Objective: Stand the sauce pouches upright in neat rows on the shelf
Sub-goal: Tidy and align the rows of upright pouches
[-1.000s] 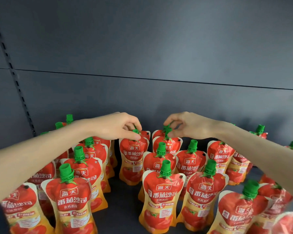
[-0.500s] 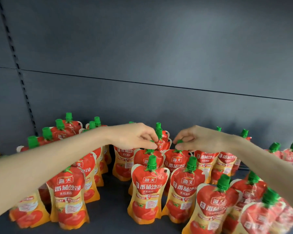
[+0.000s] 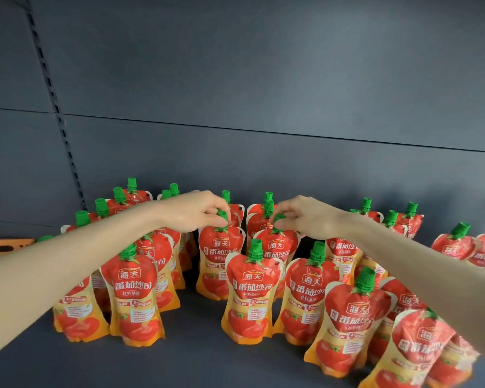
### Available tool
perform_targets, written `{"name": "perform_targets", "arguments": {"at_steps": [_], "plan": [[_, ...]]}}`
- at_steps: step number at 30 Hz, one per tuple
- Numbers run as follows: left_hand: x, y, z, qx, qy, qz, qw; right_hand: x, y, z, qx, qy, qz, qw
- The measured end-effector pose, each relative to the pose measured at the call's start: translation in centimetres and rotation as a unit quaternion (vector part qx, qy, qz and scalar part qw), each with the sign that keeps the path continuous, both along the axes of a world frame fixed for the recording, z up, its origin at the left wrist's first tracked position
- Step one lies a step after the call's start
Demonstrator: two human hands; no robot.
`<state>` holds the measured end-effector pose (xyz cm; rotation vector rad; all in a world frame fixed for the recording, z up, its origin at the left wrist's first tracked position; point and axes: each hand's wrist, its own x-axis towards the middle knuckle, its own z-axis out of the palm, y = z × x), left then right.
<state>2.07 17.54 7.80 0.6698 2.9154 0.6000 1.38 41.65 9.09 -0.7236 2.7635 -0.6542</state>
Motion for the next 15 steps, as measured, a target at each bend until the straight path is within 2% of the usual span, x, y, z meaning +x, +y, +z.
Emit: {"name": "perform_targets", "arguments": {"at_steps": [15], "plan": [[-0.3, -0.5, 0.1, -0.005, -0.003, -0.022, 1.0, 0.5, -1.5, -0.3, -0.015, 0.012, -0.039, 0.999]]}}
